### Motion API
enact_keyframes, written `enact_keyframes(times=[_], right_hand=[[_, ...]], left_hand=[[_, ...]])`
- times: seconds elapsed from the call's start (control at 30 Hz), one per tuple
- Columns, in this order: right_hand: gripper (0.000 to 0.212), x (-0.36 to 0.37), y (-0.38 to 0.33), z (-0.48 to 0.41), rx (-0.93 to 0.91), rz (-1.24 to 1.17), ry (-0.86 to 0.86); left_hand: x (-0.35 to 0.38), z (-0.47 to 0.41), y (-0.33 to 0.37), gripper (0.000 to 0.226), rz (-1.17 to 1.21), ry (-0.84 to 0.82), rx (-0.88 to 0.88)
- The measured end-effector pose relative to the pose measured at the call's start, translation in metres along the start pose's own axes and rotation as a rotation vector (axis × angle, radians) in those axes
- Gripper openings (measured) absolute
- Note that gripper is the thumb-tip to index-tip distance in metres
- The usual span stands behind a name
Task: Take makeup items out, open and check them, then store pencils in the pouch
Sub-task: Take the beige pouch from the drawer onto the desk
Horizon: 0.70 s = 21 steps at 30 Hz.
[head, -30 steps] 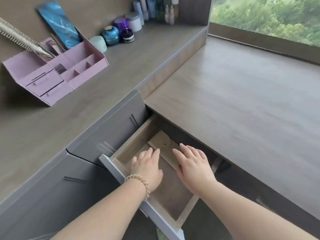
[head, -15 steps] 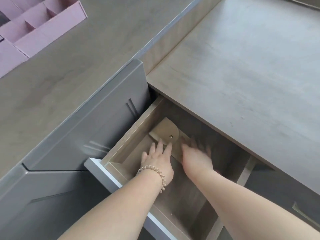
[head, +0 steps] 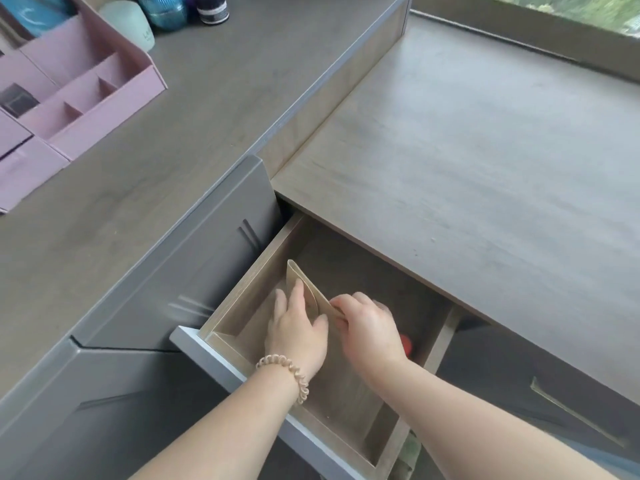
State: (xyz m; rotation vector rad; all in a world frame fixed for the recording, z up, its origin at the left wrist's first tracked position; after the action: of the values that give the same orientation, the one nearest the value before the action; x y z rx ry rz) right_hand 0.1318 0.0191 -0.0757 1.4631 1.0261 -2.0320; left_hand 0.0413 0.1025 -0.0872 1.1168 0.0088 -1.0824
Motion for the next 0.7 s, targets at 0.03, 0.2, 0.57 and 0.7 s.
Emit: enact_keyframes(times=[0.03, 0.2, 0.57, 0.7], right_hand=[[0.023, -0.015, 0.001, 0.006, 0.001, -0.049, 0.052], [0.013, -0.114, 0.037, 0.045, 0.152, -0.447, 0.272], [0.023, -0.244, 0.221, 0.173, 0.472, -0.569, 0.552], [0.024, -0.255, 0.315, 0.238, 0.580, -0.541, 0.590]], left_hand=[[-0.007, 0.009, 0.016, 0.070, 0.028, 0.062, 0.084], [0.005, 0.045, 0.095, 0.078, 0.478, -0.026, 0.297], [0.155, 0.160, 0.251, 0.072, 0.400, -0.468, 0.493], [0.249, 0.212, 0.280, 0.074, 0.306, -0.503, 0.563]])
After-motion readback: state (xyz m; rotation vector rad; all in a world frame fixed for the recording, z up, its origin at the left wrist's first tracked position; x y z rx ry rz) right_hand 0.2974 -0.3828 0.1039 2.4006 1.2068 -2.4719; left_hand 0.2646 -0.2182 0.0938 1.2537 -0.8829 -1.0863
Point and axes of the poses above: each hand's wrist, its own z-axis away from the middle knuckle, its own x-axis out of the palm, y = z × x, the point moved 7 cm from there along -z, towards the middle knuckle, and after that the axes turned 15 degrees about z, right-handed, at the moved point
